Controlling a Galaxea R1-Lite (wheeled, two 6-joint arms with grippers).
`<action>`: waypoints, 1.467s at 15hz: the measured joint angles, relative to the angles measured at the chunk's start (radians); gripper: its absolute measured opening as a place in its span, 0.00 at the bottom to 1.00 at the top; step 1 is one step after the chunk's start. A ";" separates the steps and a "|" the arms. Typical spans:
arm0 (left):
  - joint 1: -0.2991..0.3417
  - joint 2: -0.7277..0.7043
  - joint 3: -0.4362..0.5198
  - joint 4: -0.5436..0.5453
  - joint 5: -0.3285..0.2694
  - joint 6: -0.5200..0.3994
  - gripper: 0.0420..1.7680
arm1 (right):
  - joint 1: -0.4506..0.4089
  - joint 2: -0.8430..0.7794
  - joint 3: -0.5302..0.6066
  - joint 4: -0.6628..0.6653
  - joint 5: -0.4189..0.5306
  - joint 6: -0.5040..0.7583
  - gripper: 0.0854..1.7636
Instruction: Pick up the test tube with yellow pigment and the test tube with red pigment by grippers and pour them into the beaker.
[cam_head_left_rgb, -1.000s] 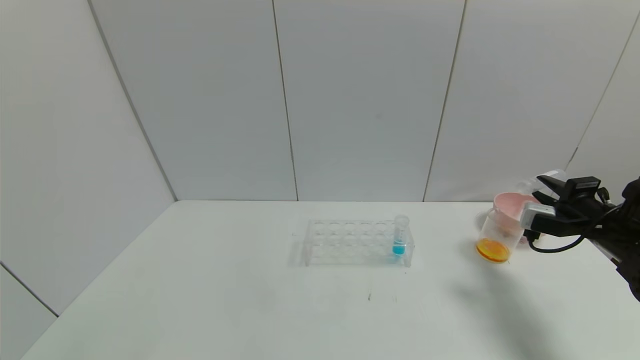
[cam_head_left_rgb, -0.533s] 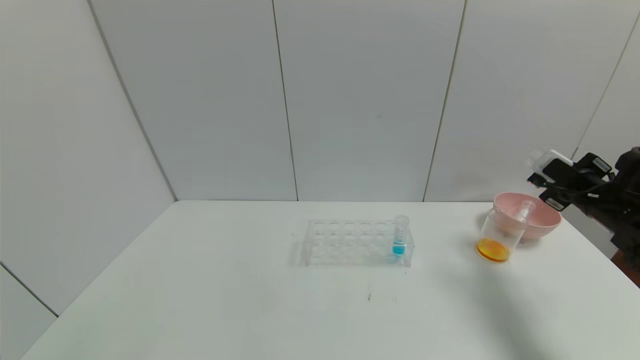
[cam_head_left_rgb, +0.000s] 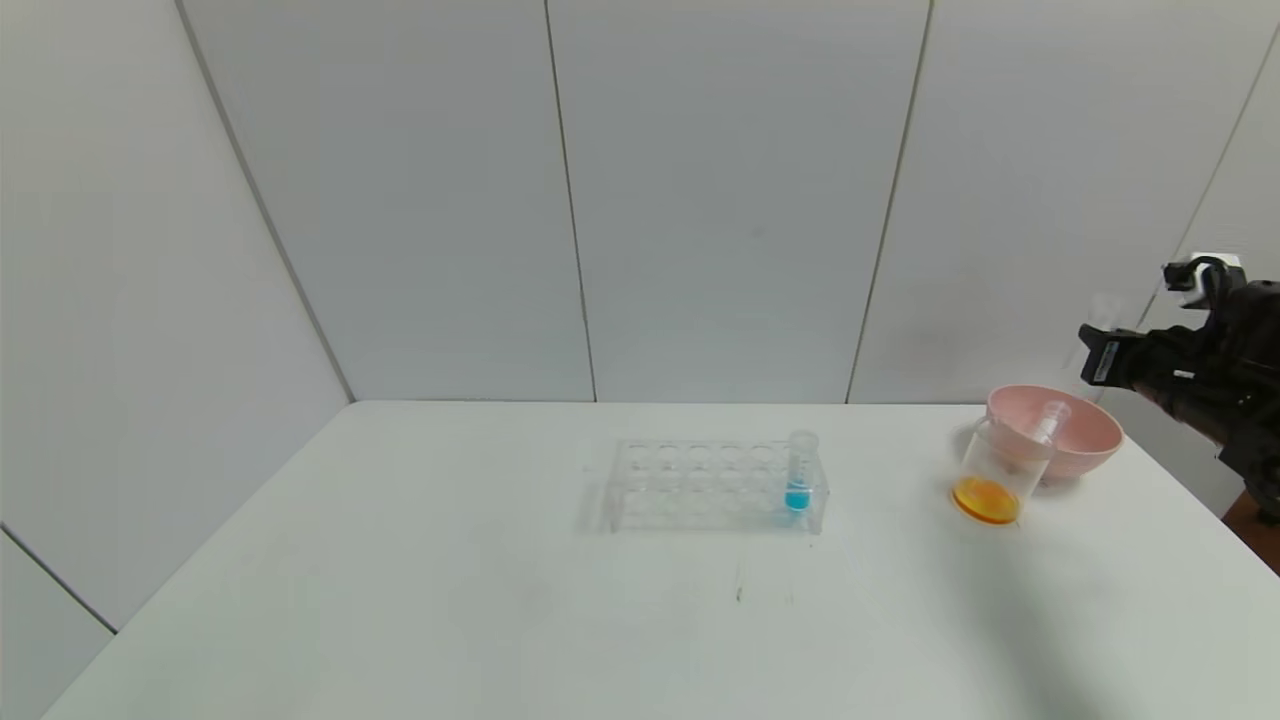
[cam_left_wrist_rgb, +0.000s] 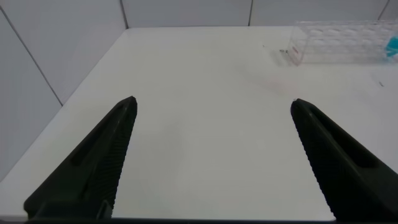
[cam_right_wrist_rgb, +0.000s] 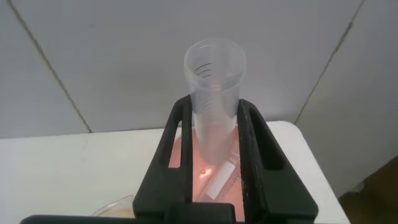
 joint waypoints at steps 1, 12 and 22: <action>0.000 0.000 0.000 0.000 0.000 0.000 1.00 | -0.014 0.013 -0.004 0.001 0.000 0.049 0.25; 0.000 0.000 0.000 0.000 0.000 0.000 1.00 | -0.029 0.105 0.003 0.002 0.009 0.117 0.65; 0.000 0.000 0.000 0.000 0.000 0.000 1.00 | -0.086 -0.190 0.071 0.003 0.015 0.118 0.88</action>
